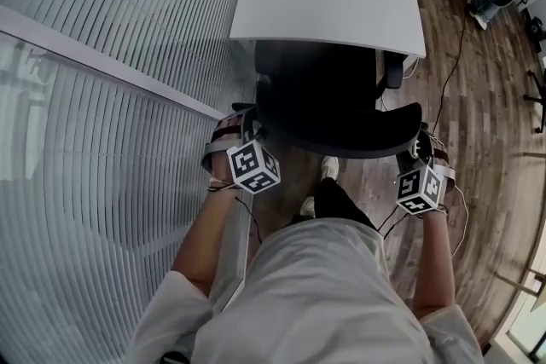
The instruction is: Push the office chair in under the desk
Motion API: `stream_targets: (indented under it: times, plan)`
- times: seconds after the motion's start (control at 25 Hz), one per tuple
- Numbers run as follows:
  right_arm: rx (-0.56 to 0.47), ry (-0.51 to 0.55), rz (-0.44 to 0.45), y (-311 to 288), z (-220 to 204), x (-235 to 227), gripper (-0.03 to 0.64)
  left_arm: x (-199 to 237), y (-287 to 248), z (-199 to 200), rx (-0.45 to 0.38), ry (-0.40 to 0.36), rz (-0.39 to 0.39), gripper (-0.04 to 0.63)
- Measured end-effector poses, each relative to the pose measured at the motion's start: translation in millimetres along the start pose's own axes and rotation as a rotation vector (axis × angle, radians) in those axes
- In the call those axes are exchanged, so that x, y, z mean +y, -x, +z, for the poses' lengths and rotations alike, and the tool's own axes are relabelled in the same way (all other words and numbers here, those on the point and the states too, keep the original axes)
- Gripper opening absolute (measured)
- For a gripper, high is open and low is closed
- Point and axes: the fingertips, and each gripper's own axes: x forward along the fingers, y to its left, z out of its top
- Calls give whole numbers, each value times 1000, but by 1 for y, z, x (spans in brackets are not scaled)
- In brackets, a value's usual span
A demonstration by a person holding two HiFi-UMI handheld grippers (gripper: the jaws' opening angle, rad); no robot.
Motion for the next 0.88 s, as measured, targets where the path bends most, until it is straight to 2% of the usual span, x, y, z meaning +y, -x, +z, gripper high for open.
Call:
stream_targets:
  times: [0.16,0.88]
  plan:
    - [10,13,11,-19,5,-5,169,9,-17,-5,17,4,-12,190]
    - [-19,3,11,-51,6,-56,170,50,-47,18,37,23,-8,190]
